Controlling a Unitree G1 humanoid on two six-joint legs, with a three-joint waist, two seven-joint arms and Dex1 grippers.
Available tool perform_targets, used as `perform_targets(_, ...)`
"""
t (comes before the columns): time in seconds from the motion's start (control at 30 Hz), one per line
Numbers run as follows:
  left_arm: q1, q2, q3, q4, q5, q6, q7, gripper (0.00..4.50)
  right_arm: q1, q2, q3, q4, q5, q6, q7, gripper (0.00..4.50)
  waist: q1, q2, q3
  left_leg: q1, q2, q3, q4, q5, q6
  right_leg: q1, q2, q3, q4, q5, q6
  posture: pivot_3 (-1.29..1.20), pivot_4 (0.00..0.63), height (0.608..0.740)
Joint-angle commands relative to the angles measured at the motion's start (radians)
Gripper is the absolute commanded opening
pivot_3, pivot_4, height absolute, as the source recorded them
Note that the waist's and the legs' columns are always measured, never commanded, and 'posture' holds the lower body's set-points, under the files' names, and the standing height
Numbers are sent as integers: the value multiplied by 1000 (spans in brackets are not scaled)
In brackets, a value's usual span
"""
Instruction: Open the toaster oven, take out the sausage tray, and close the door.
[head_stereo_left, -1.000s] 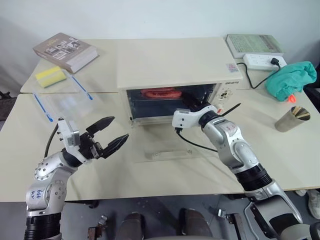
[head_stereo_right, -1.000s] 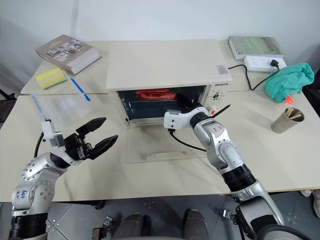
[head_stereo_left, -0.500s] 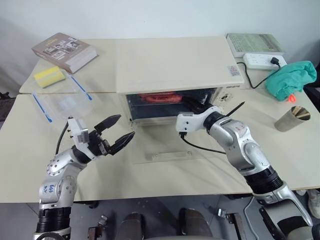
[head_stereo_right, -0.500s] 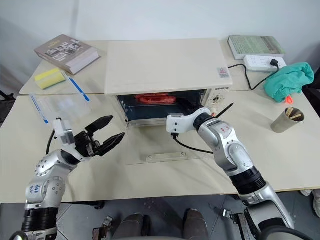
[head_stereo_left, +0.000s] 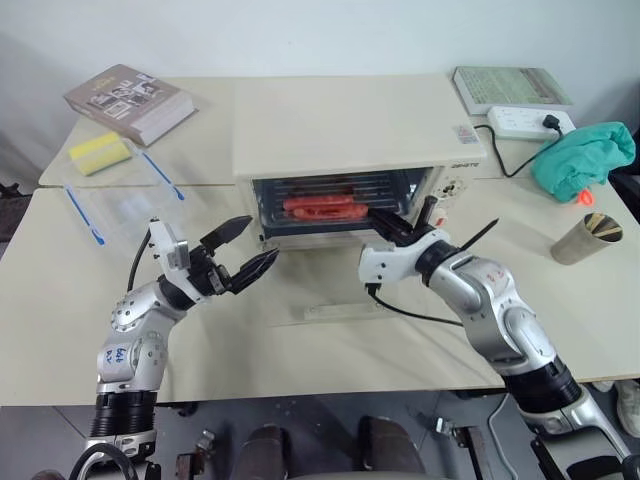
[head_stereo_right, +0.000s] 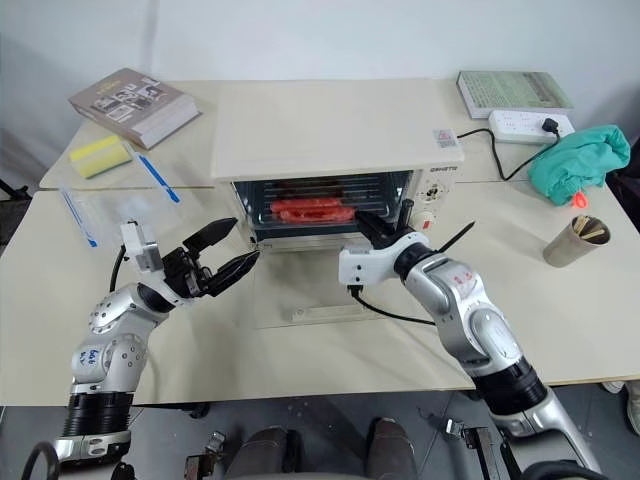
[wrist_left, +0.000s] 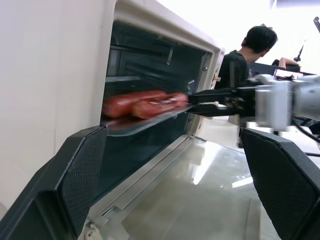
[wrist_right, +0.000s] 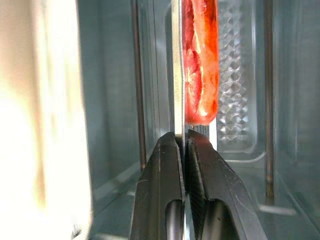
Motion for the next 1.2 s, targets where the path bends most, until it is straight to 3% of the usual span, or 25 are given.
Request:
perform_targets(0.03,-25,12,34,-7,-32,5,-3,4500,53,-12,-35,-109,24,-5,21,40,1,0,0,0,0,0,0,0,0,0,0,0,0,0,0,0,150,740)
perform_targets(0.67,14,83,61,-19,-79,129,-56,4500,335,-82,-193,-353,49,-47,65,40,35,0,0,0,0,0,1,0,0,1,0,0,-1,0,0,0,150,740)
perform_targets(0.97,61,113,69,-62,-149,276,-65,4500,409,-115,-258,-375,77,-125,46,40,49,0,0,0,0,0,1,0,0,1,0,0,-1,0,0,0,150,740)
perform_targets(1.2,4,81,49,-55,-122,215,-71,4500,392,-101,-255,-349,69,-131,39,40,50,0,0,0,0,0,2,0,0,1,0,0,-2,0,0,0,150,740)
